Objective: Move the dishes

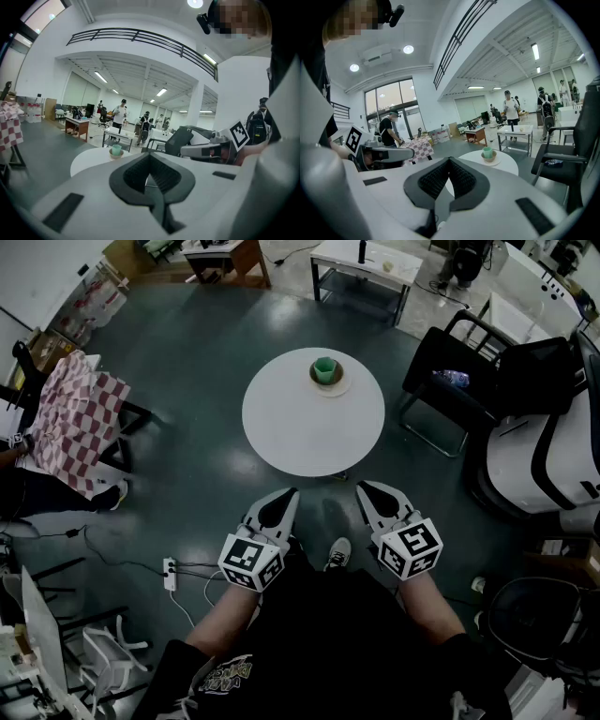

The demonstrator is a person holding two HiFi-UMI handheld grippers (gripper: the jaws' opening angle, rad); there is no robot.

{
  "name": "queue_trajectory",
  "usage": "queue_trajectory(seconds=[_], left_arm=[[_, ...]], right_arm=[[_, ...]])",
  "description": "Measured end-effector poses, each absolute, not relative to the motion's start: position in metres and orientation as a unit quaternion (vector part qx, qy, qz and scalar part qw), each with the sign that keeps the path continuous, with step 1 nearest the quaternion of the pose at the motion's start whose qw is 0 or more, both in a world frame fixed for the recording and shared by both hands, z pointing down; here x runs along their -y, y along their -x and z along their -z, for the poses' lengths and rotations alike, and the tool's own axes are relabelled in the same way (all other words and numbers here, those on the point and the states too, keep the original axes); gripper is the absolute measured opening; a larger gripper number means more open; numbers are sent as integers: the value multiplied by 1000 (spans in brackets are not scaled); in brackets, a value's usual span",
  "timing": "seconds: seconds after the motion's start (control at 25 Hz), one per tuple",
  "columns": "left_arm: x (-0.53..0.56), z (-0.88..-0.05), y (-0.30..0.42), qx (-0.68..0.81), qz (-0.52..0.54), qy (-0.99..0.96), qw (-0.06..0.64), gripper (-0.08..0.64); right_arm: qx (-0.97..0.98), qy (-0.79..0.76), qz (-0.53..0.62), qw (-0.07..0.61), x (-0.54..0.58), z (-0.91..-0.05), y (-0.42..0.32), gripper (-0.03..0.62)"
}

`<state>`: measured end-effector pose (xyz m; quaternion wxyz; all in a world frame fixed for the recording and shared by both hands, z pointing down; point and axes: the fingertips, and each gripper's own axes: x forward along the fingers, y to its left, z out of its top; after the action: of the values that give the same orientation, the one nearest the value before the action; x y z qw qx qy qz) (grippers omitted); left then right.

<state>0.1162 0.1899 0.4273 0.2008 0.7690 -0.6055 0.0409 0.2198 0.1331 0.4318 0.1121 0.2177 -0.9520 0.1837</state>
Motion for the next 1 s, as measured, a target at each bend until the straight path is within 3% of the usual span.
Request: queue_trajectory(seconds=[1.0], left_arm=[[-189, -418, -111, 577, -51, -800, 154, 6]], right_arm=[[953, -220, -182, 103, -133, -427, -203, 21]])
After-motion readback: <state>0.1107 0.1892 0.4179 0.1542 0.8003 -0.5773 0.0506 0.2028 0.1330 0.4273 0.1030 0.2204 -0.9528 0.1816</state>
